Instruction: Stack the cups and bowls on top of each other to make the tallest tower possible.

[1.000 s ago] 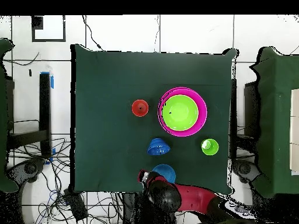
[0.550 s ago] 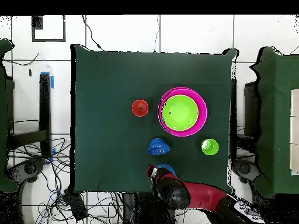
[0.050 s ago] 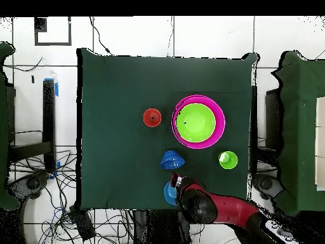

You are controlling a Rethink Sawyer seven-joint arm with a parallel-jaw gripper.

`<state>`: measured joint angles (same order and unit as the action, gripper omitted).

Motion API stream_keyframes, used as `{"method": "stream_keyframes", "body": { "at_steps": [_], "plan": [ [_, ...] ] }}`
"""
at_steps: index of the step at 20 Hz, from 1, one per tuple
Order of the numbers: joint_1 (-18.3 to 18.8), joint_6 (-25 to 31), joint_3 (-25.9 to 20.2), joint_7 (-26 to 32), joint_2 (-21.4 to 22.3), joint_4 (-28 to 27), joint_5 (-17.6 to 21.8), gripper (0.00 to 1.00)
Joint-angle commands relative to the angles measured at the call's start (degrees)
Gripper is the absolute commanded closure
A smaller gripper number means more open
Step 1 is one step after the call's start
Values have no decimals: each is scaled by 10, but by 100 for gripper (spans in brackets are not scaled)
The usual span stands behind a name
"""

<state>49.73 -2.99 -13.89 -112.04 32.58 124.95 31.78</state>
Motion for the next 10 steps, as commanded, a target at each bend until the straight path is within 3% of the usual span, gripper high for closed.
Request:
{"method": "stream_keyframes", "body": {
  "at_steps": [1, 10],
  "plan": [
    [-17, 17, -33, -6, -56, -67, 39, 0],
    [-42, -26, -23, -39, -99, -59, 37, 0]
  ]
}}
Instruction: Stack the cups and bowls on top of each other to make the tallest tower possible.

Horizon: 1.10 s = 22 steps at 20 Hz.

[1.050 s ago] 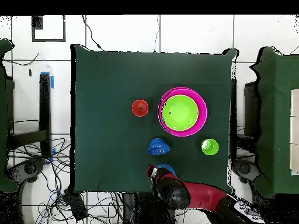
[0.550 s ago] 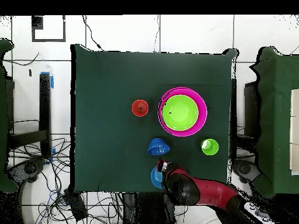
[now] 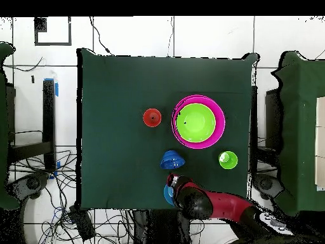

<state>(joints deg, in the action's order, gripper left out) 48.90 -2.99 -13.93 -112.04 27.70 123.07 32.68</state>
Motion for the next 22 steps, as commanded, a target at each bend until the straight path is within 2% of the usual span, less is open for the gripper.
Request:
{"method": "stream_keyframes", "body": {
  "at_steps": [1, 7, 10, 14, 15, 17, 19, 22],
  "plan": [
    [-36, -29, -22, -42, -52, -37, 26, 0],
    [-55, -40, -17, -63, -42, -7, 12, 0],
    [-65, -27, -16, -74, -2, 26, -4, 0],
    [-68, 6, -19, -68, 33, 37, -14, 0],
    [-62, 36, -32, -59, 65, 47, -23, 0],
    [-54, 68, -48, -47, 96, 52, -33, 0],
    [-57, 86, -51, -39, 108, 51, -36, 0],
    [-49, 135, -75, -24, 160, 65, -59, 0]
  ]
}}
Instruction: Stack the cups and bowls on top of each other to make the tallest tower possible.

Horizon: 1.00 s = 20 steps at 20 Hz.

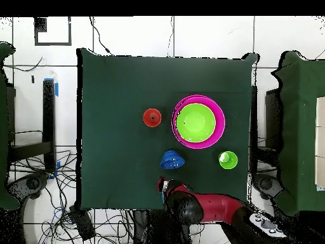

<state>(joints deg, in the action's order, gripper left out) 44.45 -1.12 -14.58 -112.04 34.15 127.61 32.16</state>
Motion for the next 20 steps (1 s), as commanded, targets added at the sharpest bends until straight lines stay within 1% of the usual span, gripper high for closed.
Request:
{"method": "stream_keyframes", "body": {
  "at_steps": [1, 2, 3, 5, 9, 12, 16, 19, 20],
  "plan": [
    [-2, 128, -75, -21, 109, 23, -60, 0],
    [1, 146, -84, -14, 130, 27, -70, 0],
    [2, 154, -87, -10, 139, 29, -74, 0],
    [8, 169, -96, -2, 147, 27, -79, 0],
    [9, 143, -88, -15, 117, 22, -62, 0],
    [12, 117, -87, -37, 105, 33, -60, 0],
    [10, 112, -83, -50, 120, 51, -66, 0],
    [8, 102, -80, -54, 107, 49, -62, 0],
    [5, 93, -76, -57, 97, 45, -59, 0]
  ]
}}
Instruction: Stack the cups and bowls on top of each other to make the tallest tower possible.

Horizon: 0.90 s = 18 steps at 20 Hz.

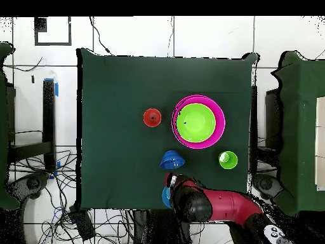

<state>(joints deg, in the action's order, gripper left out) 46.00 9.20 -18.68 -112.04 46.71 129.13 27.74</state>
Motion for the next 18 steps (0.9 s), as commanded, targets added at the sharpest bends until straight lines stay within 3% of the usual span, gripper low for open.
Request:
{"method": "stream_keyframes", "body": {
  "at_steps": [1, 18],
  "plan": [
    [-12, -16, -34, -59, -35, 28, -13, 0],
    [-44, -109, -3, -85, -131, 3, -5, 0]
  ]
}}
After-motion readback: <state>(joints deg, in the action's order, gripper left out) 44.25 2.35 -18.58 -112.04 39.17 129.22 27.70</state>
